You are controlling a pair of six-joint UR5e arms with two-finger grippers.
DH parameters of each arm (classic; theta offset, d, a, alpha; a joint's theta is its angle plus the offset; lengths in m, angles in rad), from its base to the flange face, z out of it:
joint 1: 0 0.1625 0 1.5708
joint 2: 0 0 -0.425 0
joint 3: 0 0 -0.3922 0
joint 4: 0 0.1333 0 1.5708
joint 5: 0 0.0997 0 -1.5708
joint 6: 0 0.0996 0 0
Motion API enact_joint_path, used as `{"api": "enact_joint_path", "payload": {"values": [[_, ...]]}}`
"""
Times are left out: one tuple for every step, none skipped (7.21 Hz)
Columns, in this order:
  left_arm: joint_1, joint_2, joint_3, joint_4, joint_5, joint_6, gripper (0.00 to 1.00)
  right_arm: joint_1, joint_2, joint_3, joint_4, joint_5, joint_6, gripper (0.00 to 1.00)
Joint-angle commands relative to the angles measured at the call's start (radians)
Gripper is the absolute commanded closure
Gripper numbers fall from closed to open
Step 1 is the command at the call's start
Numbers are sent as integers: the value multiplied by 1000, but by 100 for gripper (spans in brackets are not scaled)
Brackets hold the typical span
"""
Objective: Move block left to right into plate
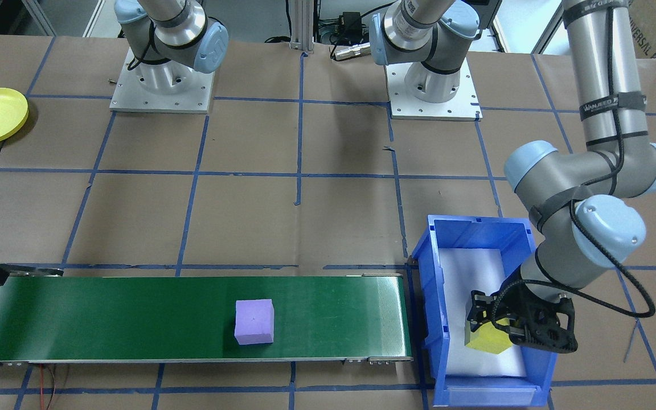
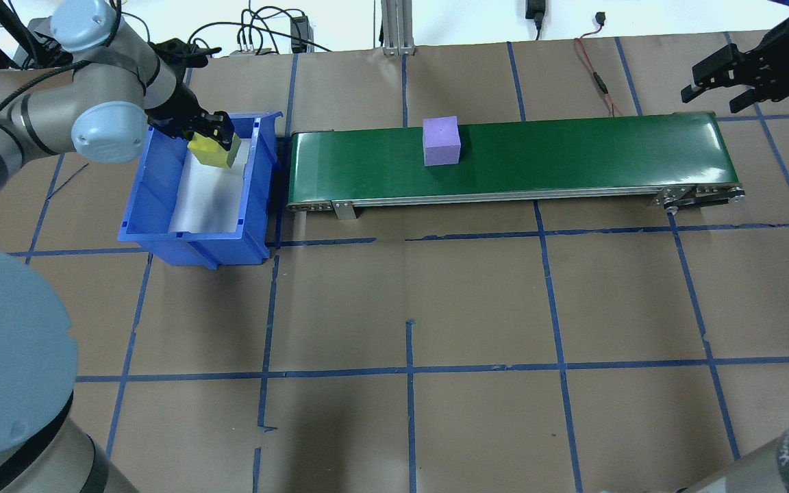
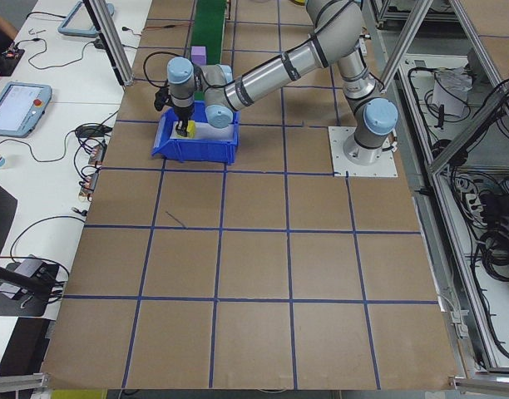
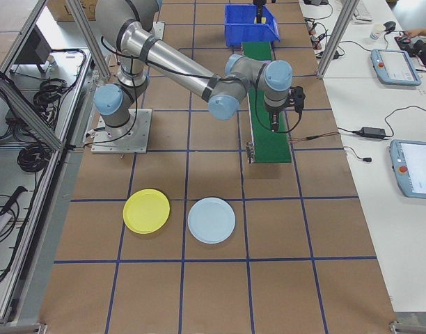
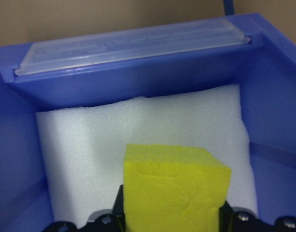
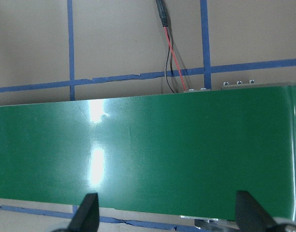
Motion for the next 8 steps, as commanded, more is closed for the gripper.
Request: {"api": "enact_joint_path", "payload": {"values": [[-61, 176, 3, -7, -53, -28, 73, -1, 13, 6, -35, 31, -1, 0], [-139, 214, -5, -8, -56, -135, 73, -1, 15, 12, -36, 46, -29, 0], [-228, 208, -9, -7, -55, -277, 73, -1, 16, 16, -48, 75, -44, 0], [-269, 173, -37, -4, -51, -350, 70, -1, 16, 18, -47, 75, -47, 0], [-284, 100, -76, 66, -59, -370, 70, -1, 16, 22, -47, 75, -47, 0], [-284, 50, -92, 135, -58, -372, 70, -1, 16, 30, -47, 75, -47, 0], [-284, 26, -91, 148, -59, -372, 70, -1, 16, 35, -47, 75, -47, 0], [-284, 21, -89, 154, -61, -372, 62, -1, 16, 35, -47, 75, -47, 0]]}}
